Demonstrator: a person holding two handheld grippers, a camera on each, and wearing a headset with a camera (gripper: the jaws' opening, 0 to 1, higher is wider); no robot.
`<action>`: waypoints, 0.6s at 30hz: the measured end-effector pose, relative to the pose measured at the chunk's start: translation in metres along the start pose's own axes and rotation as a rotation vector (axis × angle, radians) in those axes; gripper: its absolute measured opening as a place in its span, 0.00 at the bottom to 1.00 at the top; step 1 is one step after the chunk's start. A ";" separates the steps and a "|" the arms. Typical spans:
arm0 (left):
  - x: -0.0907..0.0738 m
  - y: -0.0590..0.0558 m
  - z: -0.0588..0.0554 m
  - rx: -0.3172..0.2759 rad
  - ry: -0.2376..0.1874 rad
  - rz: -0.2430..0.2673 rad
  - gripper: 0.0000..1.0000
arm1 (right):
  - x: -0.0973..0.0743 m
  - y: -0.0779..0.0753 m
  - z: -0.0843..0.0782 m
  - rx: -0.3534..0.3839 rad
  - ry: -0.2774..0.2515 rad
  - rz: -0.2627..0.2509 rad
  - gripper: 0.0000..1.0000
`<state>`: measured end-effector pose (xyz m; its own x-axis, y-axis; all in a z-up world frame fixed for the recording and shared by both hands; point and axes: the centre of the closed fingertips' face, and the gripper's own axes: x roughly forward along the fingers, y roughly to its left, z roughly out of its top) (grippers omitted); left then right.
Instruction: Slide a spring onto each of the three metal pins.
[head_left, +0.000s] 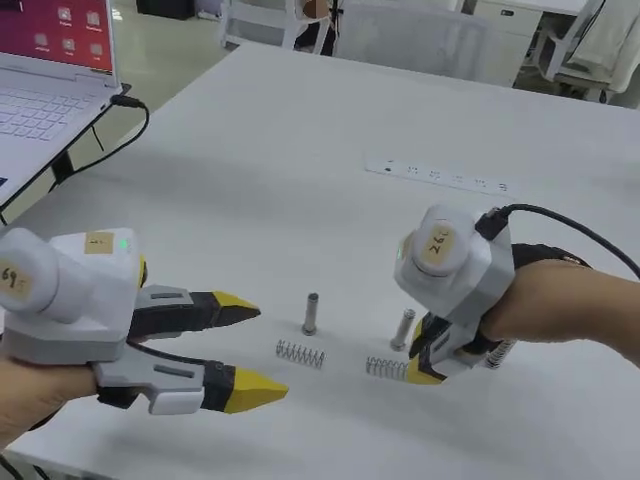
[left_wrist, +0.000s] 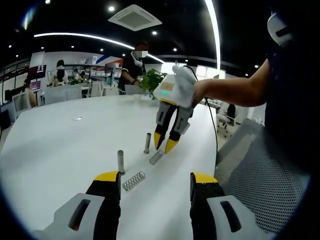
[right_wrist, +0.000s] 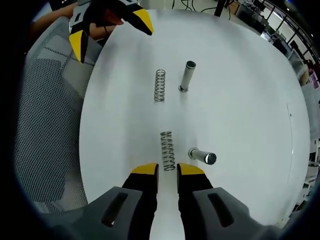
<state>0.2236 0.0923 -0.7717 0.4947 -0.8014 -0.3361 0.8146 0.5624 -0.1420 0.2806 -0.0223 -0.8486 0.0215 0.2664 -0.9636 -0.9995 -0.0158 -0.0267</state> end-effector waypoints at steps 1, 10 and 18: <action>0.000 0.000 0.000 -0.001 0.000 -0.001 0.50 | 0.001 0.000 0.000 0.000 -0.001 0.000 0.12; -0.001 0.000 0.000 -0.004 -0.002 0.001 0.50 | 0.008 0.002 -0.001 -0.001 -0.002 0.011 0.11; -0.001 0.000 0.000 -0.005 -0.002 0.002 0.49 | 0.010 0.001 -0.001 -0.018 0.006 0.008 0.10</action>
<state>0.2237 0.0932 -0.7715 0.4971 -0.8008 -0.3341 0.8120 0.5651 -0.1463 0.2797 -0.0210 -0.8584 0.0134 0.2600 -0.9655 -0.9991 -0.0350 -0.0233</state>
